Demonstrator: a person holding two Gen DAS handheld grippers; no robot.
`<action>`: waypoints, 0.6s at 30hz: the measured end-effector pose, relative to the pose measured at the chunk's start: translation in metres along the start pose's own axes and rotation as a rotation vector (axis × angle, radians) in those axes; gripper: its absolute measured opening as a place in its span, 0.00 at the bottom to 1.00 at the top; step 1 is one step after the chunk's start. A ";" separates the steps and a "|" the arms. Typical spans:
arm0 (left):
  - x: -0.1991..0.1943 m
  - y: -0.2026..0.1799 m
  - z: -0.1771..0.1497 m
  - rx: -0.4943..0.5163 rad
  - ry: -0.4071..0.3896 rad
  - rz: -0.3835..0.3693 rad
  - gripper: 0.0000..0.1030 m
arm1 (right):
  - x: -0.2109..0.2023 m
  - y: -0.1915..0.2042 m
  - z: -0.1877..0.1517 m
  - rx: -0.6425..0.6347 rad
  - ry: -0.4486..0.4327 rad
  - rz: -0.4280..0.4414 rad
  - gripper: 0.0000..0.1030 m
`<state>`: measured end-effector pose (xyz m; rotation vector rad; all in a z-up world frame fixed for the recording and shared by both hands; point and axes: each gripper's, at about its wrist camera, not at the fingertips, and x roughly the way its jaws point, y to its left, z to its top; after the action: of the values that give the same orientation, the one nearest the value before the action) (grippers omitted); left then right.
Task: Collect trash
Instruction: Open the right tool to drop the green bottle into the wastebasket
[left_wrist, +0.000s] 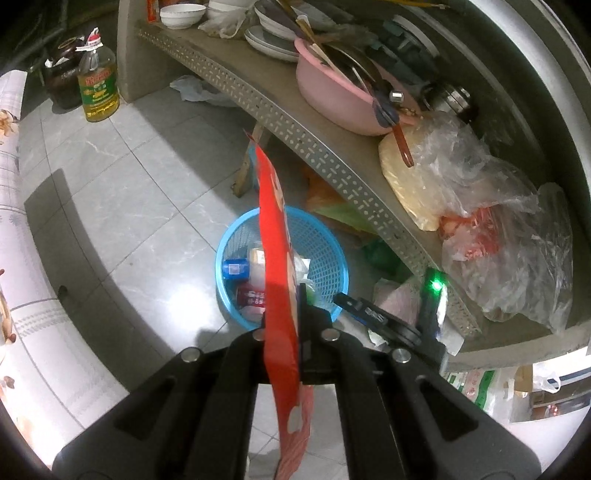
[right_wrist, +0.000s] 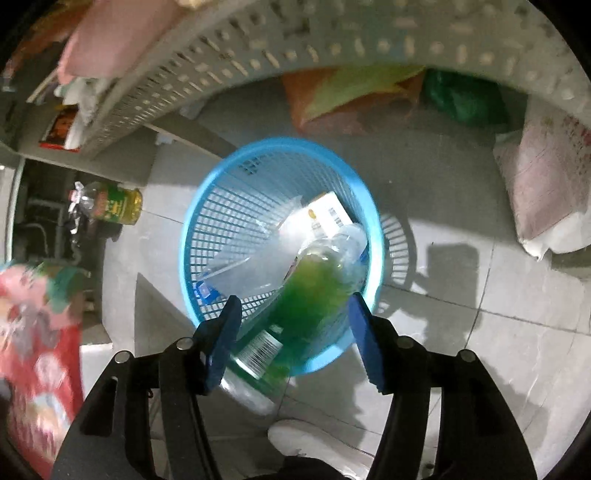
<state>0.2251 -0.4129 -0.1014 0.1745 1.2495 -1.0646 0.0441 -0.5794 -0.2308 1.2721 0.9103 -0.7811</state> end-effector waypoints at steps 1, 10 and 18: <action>0.002 0.000 0.001 -0.005 0.000 -0.003 0.00 | -0.008 -0.004 -0.003 -0.004 -0.008 0.004 0.57; 0.045 0.012 0.013 -0.223 0.079 -0.137 0.00 | -0.041 -0.043 -0.029 0.027 0.013 0.021 0.57; 0.100 -0.025 0.019 -0.113 0.078 -0.105 0.07 | -0.050 -0.069 -0.039 0.079 0.032 0.024 0.57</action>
<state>0.2128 -0.4943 -0.1667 0.0648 1.3984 -1.0819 -0.0443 -0.5507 -0.2184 1.3659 0.8960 -0.7862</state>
